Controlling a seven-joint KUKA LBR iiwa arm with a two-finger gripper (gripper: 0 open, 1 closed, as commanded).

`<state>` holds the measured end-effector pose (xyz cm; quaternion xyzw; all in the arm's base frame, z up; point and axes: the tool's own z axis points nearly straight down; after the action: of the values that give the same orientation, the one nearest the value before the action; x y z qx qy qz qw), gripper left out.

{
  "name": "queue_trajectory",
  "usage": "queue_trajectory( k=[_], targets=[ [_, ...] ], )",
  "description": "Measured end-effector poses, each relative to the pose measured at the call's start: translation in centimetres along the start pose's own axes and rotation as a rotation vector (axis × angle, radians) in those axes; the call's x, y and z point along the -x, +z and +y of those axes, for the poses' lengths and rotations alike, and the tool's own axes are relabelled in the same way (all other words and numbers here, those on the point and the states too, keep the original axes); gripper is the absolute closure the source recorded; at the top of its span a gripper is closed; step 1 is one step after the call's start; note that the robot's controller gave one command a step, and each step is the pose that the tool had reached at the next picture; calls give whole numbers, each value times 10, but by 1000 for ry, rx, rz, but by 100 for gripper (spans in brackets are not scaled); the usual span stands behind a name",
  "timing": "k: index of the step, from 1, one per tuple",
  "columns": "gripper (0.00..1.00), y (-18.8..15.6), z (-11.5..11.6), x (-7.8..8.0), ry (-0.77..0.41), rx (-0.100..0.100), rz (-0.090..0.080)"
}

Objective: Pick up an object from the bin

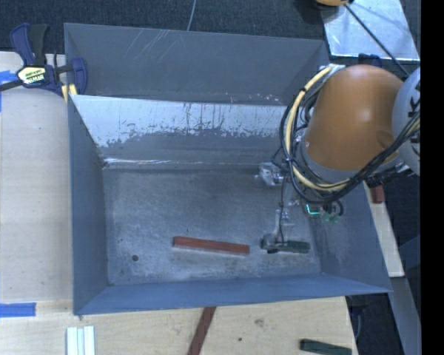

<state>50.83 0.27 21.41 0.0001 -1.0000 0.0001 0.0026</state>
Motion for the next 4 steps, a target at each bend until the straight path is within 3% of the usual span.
queue_trajectory(
  k=[1,2,3,4],
  targets=[
    [0,-4,0,2,0,0,-9],
    [0,45,2,-7,-24,0,-16],
    [0,119,35,-5,-16,0,-12],
    [0,140,46,-4,-20,1,-7]
  ],
)
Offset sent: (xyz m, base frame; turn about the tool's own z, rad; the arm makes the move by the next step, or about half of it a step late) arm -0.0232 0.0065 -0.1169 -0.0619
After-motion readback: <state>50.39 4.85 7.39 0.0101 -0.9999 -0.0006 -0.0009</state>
